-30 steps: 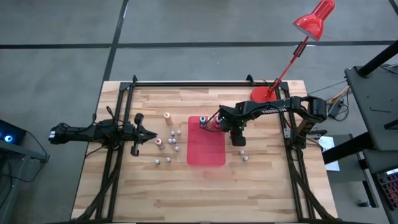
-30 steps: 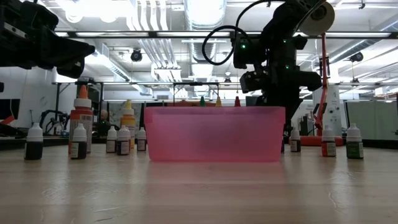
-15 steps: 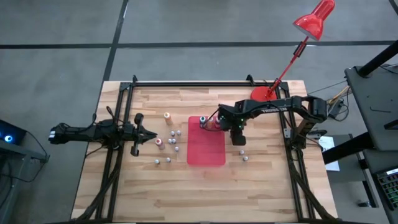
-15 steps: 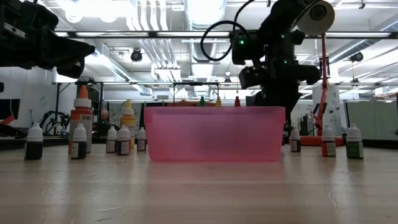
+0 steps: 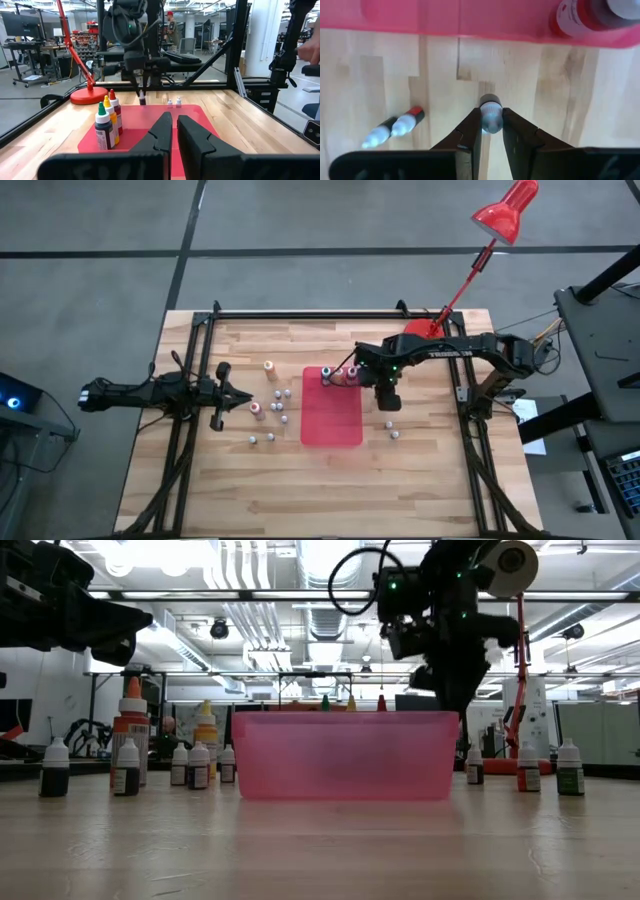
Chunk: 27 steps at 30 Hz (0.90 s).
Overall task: Pick & Place food coloring
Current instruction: Put the small food coloring bottle into the red bin
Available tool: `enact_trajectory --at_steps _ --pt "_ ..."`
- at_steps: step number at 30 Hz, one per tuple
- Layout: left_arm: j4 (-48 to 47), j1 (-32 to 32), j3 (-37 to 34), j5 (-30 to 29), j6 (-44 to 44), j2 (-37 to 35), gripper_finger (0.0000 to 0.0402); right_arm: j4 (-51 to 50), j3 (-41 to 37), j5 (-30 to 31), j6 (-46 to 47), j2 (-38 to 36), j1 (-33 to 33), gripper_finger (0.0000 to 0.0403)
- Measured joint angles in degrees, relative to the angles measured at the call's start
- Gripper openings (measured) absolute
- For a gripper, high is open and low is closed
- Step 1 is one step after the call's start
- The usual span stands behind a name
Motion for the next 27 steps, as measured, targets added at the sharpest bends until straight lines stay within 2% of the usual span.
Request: enact_trajectory --at_steps 10,16,22,27 --pt "0.0 0.0 0.0 0.0 -0.01 -0.01 0.0003 -6.51 6.84 0.05 0.15 -3.37 2.11 0.0059" --pt "0.0 -0.01 0.0 0.0 -0.01 0.0 0.0003 -7.01 12.81 0.02 -0.09 -3.2 4.34 0.0059" --pt "0.02 -0.02 0.0 0.0 -0.02 0.0 0.0003 -7.0 15.01 -0.02 -1.5 -3.08 6.4 0.0059" --pt "0.0 -0.02 0.0 0.01 -0.01 -0.02 0.0003 -8.83 17.76 -0.03 -3.82 0.29 6.82 0.0059"
